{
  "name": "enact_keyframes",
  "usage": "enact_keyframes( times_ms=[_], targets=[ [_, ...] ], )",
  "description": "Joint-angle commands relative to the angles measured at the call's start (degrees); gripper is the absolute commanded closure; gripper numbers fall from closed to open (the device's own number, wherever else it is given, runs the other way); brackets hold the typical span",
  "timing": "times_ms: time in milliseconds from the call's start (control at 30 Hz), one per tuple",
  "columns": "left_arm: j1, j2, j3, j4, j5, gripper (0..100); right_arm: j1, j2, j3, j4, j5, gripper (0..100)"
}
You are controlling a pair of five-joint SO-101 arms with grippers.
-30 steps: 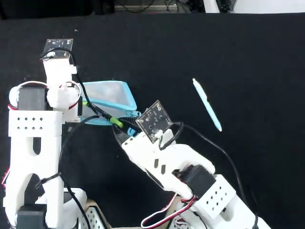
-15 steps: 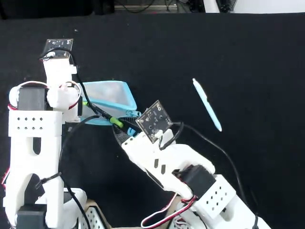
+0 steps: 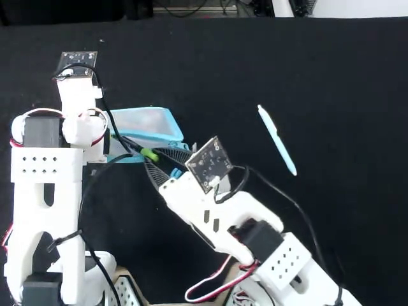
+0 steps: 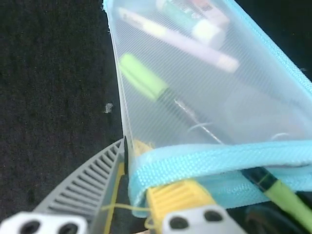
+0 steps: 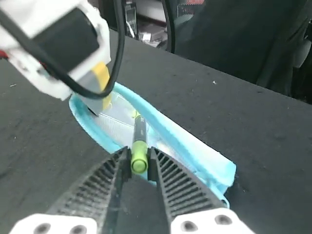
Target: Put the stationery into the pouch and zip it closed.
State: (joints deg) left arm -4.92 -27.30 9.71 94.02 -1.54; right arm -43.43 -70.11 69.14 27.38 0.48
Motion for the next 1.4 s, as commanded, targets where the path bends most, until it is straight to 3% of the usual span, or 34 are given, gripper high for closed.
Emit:
enact_keyframes(
  times_ms=[0, 200, 433, 700, 900, 1033, 1367],
  targets=[
    [0.4, 0.79, 0.66, -0.7, 0.7, 97, 0.79, -0.84, 2.77, -9.49, -0.26, 98.6],
    [0.4, 0.79, 0.75, -0.7, 0.7, 97, 0.35, -0.84, 3.3, -11.43, -0.26, 98.6],
    [0.48, 0.79, 0.75, -0.7, 0.7, 97, -5.1, -0.84, 3.47, -11.43, -0.09, 98.6],
    [0.48, 0.79, 0.84, -0.7, 0.7, 97, -5.01, -0.84, 3.47, -10.99, 0.09, 98.5],
    [0.4, 0.7, 0.84, -0.7, 0.7, 97, -3.25, -0.22, 3.3, -8.97, 0.09, 79.6],
    [0.31, 0.7, 0.84, -0.7, 0.7, 97, -2.81, -0.75, 1.8, -6.15, -0.18, 81.2],
    [0.13, 0.7, 0.84, -0.7, 0.7, 97, 11.34, -0.84, -1.01, -2.29, 0.09, 82.5]
  ],
)
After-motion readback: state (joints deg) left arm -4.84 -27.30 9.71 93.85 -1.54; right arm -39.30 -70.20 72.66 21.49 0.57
